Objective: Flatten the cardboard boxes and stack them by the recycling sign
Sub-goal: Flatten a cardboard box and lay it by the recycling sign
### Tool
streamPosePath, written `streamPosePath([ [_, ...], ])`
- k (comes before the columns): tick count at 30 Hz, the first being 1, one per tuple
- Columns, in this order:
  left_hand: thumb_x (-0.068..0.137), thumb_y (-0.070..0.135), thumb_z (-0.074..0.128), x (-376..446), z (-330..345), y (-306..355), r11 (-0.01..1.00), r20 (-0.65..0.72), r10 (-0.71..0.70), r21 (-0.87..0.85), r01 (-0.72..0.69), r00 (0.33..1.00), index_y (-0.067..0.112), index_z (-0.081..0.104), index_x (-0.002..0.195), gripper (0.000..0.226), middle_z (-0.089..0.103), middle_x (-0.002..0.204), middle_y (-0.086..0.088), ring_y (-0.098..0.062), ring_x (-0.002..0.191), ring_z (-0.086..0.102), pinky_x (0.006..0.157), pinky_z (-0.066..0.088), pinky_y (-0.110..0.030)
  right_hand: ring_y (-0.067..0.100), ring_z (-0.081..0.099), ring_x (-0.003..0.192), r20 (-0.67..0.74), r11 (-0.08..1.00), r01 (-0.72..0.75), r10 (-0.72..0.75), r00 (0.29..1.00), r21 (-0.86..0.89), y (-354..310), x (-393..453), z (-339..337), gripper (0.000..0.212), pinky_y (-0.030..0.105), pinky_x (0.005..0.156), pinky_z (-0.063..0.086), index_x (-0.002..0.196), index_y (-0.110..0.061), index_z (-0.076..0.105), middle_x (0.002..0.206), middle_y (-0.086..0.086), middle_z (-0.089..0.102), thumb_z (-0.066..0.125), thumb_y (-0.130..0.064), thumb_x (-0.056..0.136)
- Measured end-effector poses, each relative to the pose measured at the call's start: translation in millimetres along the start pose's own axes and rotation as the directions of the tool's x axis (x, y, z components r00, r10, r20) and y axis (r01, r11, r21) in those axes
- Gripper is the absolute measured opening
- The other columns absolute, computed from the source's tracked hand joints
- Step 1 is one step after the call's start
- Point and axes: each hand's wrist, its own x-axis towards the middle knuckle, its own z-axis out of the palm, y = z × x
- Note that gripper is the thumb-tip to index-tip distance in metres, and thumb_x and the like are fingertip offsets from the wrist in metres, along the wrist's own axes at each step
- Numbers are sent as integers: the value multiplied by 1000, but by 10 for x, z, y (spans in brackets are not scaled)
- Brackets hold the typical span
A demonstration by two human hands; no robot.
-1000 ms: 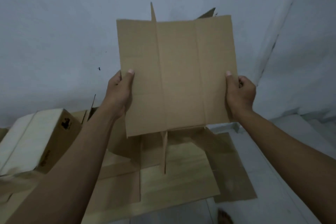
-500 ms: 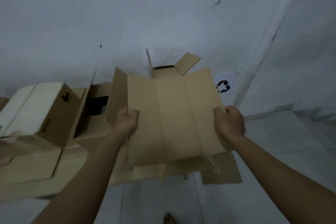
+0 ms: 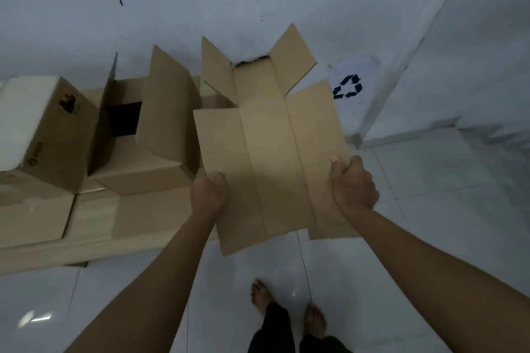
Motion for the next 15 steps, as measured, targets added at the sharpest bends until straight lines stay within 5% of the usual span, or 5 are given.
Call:
streamPosePath([
  [5,96,30,50,55,95,-108,991,-73,-7,133,17,997,7,46,127,39,63,115,-18,-40,104,59,81,43,-40,33,62,101,58,999,-8,6,998,41,108,142,108,52,44,88,49,115,-14,57,114,9,62,50,-59,89],
  [8,86,23,58,171,81,6,981,-156,45,194,-14,987,17,28,148,69,51,134,-17,-40,110,55,85,45,-43,30,57,117,49,994,-22,17,999,104,-37,237,73,72,48,99,45,135,-18,51,130,4,57,51,-69,83],
  [15,85,52,55,804,133,841,842,-210,462,408,-352,862,18,20,152,83,12,161,-14,-31,149,13,116,19,-52,24,52,125,63,975,49,-64,996,217,-899,718,-101,87,45,103,39,150,-26,34,139,-2,52,44,-79,82],
])
